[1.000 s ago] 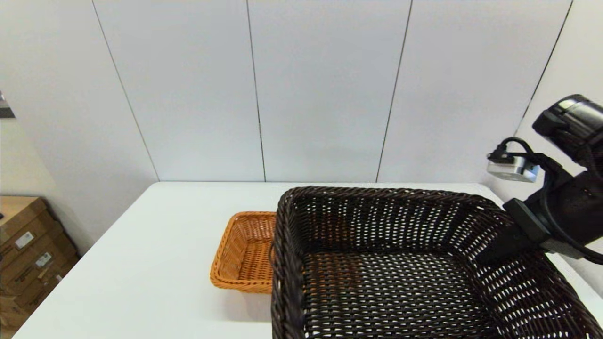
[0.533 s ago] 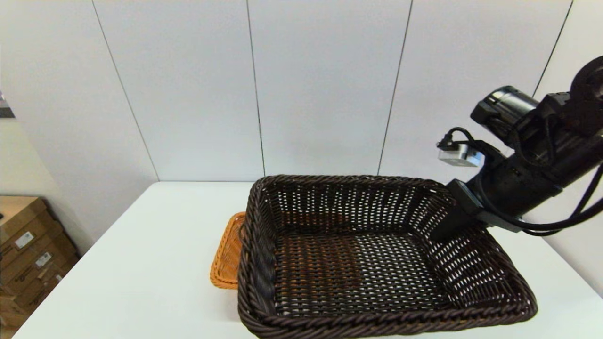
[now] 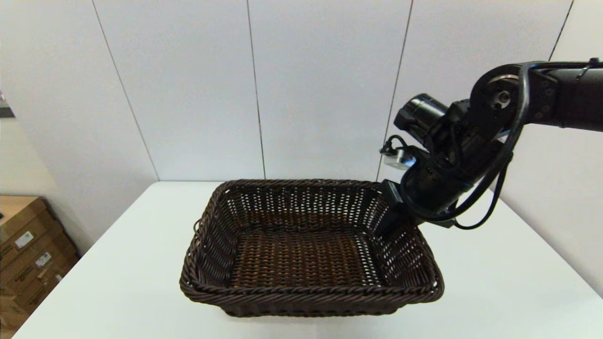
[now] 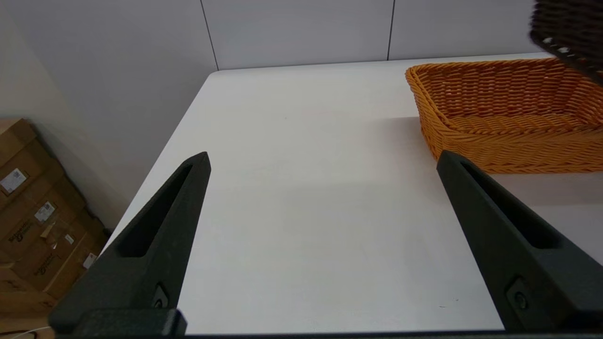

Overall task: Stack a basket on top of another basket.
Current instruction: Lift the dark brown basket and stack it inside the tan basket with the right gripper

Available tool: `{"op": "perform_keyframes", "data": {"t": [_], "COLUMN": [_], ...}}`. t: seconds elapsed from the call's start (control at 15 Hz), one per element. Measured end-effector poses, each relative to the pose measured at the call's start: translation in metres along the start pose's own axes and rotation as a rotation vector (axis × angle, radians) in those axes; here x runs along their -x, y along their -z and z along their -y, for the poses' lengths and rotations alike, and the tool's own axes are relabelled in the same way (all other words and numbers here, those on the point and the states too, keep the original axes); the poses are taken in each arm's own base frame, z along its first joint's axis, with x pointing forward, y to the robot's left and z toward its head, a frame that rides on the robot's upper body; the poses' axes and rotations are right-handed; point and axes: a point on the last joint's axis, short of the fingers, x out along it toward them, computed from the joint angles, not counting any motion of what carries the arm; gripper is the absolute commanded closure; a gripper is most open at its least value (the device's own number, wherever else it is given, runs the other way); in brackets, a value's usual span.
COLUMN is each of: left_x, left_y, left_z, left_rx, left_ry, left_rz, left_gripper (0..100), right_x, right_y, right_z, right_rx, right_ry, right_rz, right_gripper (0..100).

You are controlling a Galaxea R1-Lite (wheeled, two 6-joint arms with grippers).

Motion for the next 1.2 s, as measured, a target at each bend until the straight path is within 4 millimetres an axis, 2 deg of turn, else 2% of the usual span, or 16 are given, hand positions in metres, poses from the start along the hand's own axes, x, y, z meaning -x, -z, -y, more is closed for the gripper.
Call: {"op": "perform_keyframes", "data": {"t": [0.27, 0.67, 0.93, 1.2], "left_x": [0.0, 0.0, 0.0, 0.0], "left_y": [0.0, 0.0, 0.0, 0.0], "left_z": [0.0, 0.0, 0.0, 0.0], "left_rx": [0.0, 0.0, 0.0, 0.0], "left_ry": [-0.001, 0.0, 0.0, 0.0], "left_rz": [0.0, 0.001, 0.0, 0.0], "left_gripper": [0, 0, 0, 0], "right_x": [-0.019, -0.039, -0.043, -0.037], "right_y": [-0.008, -0.016, -0.019, -0.018], "right_z": [-0.02, -0.027, -0.029, -0.031], "right_rx": [-0.007, -0.015, -0.008, -0.002], "right_ry": [0.055, 0.117, 0.111, 0.092], "right_rz": [0.02, 0.032, 0.044, 0.064], "right_gripper": [100, 100, 100, 100]}}
